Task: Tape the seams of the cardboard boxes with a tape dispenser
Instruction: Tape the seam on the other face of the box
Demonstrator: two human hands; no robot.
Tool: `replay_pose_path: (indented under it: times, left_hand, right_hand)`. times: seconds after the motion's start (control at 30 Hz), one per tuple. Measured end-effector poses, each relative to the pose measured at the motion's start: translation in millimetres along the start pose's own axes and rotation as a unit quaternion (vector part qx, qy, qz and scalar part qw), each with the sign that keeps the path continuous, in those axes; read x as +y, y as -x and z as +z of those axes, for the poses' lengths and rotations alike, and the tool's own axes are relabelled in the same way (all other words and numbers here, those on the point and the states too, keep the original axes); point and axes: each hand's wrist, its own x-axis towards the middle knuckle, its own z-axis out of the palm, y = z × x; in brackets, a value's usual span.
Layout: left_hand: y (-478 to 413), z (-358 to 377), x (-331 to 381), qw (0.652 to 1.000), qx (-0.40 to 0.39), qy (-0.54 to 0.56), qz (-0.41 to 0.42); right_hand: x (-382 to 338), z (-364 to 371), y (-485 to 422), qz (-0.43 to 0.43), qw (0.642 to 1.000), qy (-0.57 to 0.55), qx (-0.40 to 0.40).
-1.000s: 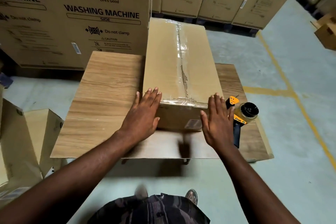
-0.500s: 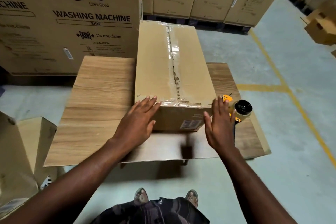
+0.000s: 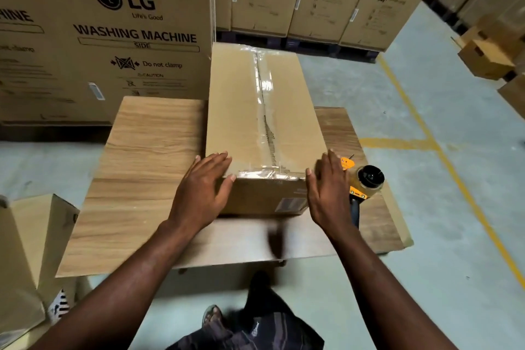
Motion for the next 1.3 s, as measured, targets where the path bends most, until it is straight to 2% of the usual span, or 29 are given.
replay_pose_path:
  times: [0.1, 0.2, 0.33, 0.67, 0.9, 1.3]
  left_hand:
    - [-19.3, 6.9, -0.5, 0.999, -0.040, 0.006, -0.027]
    - [-36.4, 13.0, -12.4, 0.992, -0.100, -0.001, -0.081]
    - [-69.9, 15.1, -25.4, 0.978, -0.153, 0.015, -0.141]
    - [-171.4, 30.1, -50.2, 0.958, -0.056, 0.111, -0.258]
    - [-216.0, 35.2, -66.1, 0.936, -0.073, 0.152, -0.308]
    - [-215.7, 35.5, -65.9, 0.922, -0.069, 0.197, -0.325]
  right_hand:
    - [-11.2, 7.7, -23.5, -0.014, 0.998, 0.033, -0.047]
    - [-19.5, 13.8, -54.3, 0.034, 0.992, 0.081, -0.089]
    - [-22.7, 17.9, -103.4, 0.078, 0.989, 0.035, -0.124]
    - [-7.0, 28.6, -227.2, 0.120, 0.970, -0.119, -0.177]
    - [-4.5, 38.6, -263.6, 0.149, 0.949, -0.208, -0.184]
    - [5.9, 48.0, -268.3, 0.151, 0.930, -0.284, -0.176]
